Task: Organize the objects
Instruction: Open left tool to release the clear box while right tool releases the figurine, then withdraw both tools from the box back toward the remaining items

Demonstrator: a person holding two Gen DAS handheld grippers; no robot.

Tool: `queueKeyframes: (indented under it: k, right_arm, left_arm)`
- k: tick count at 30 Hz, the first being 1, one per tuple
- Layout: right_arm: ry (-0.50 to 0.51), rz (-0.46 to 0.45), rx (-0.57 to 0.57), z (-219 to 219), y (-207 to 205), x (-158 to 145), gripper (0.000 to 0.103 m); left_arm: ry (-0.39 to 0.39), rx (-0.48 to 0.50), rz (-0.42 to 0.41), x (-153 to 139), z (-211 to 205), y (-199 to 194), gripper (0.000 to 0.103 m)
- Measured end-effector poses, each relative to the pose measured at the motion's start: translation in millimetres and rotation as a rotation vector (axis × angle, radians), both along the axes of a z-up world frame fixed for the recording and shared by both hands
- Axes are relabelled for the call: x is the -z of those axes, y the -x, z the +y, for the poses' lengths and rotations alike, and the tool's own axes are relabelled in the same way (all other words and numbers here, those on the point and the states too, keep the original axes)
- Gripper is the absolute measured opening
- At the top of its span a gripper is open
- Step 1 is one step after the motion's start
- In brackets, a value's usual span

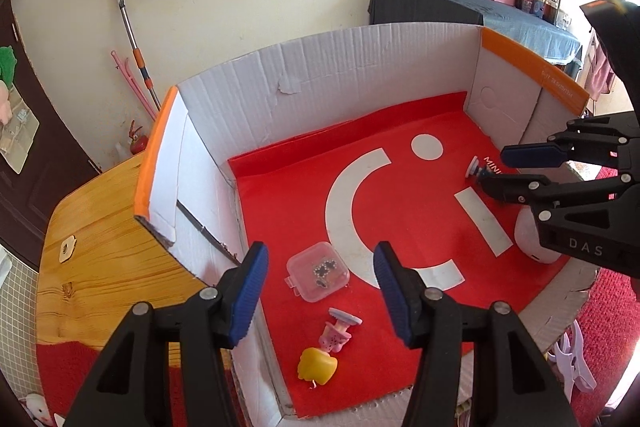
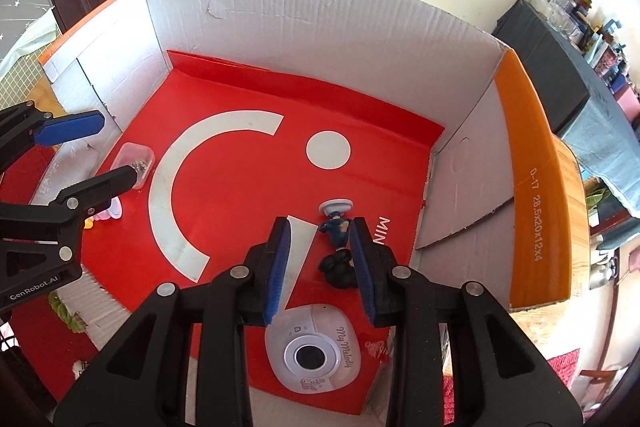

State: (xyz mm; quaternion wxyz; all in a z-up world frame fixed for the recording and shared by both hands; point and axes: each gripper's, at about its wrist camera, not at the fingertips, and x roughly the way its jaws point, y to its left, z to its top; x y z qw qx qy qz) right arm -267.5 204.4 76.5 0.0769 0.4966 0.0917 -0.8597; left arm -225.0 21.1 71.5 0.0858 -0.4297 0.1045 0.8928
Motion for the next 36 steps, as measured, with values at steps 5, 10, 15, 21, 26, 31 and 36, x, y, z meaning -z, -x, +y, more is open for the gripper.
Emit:
queueKeyframes:
  k: [5, 10, 15, 21, 26, 31, 36]
  right_arm:
    - [0.013, 0.04, -0.002, -4, -12, -13, 0.03]
    - [0.037, 0.117, -0.004, -6, -32, -33, 0.059]
    - [0.053, 0.182, 0.001, -8, -54, -50, 0.059]
    - [0.081, 0.245, 0.006, -12, -86, -64, 0.063]
    - [0.124, 0.287, 0.015, -13, -113, -68, 0.068]
    - [0.159, 0.311, 0.029, -12, -137, -62, 0.078]
    - [0.159, 0.31, 0.048, -13, -152, -48, 0.079]
  left_arm:
    - [-0.033, -0.002, 0.032, -11, -15, 4, 0.061]
    - [-0.059, 0.001, 0.078, -26, -17, -17, 0.063]
    - [-0.085, 0.005, 0.131, -40, -17, -39, 0.068]
    - [-0.117, 0.005, 0.189, -50, -18, -70, 0.078]
    - [-0.13, -0.009, 0.237, -51, -20, -96, 0.088]
    - [-0.173, -0.02, 0.235, -42, -25, -115, 0.093]
    - [-0.212, -0.033, 0.218, -28, -29, -129, 0.098]
